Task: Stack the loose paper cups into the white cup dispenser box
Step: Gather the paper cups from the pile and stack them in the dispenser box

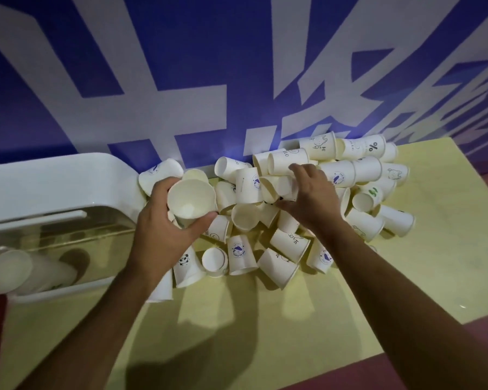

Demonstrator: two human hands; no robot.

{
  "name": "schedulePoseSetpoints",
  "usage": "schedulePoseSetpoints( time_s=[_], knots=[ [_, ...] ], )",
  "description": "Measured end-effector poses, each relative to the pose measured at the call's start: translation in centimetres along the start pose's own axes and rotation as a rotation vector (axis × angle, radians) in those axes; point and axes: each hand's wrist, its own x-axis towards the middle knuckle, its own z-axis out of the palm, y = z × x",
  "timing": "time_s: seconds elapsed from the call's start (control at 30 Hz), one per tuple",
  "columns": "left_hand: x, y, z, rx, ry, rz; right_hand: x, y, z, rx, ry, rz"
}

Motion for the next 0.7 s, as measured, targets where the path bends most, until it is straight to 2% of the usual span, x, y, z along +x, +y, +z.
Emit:
schedulePoseSetpoints(
  time_s=[0.17, 0.27, 0.37, 0.47, 0.57, 0.7],
  knots=[
    [-3.1, -2.0, 0.1, -0.051, 0.027, -0.081, 1.4, -0.8, 0.8, -0.183, -0.120, -0.039],
    [-3.9, -2.8, -0.7, -0.054, 0.025, -0.087, 1.0, -1.3, -0.3, -0.176, -0.126, -0.041],
    [-4.3, -3.1, -1.7, -0.060, 0.026, -0.116, 0.0, -2.1, -2.6, -0.081, -0.055, -0.059],
    [-4.7, -3.3, -2.5, -0.072, 0.023, -0.120, -0.9, -3.9, -5.1, 0.185, -0.002, 0.017],
    [-5.4, -3.9, -3.5, -0.108, 0.020, -0.123, -2.8, -7.0, -6.5, 0.491, 0.044, 0.207],
    [-6.6, -5.3, -5.9, -0.138, -0.001, -0.137, -5.7, -12.5, -6.0, 1.154, -0.090, 0.498]
  ],
)
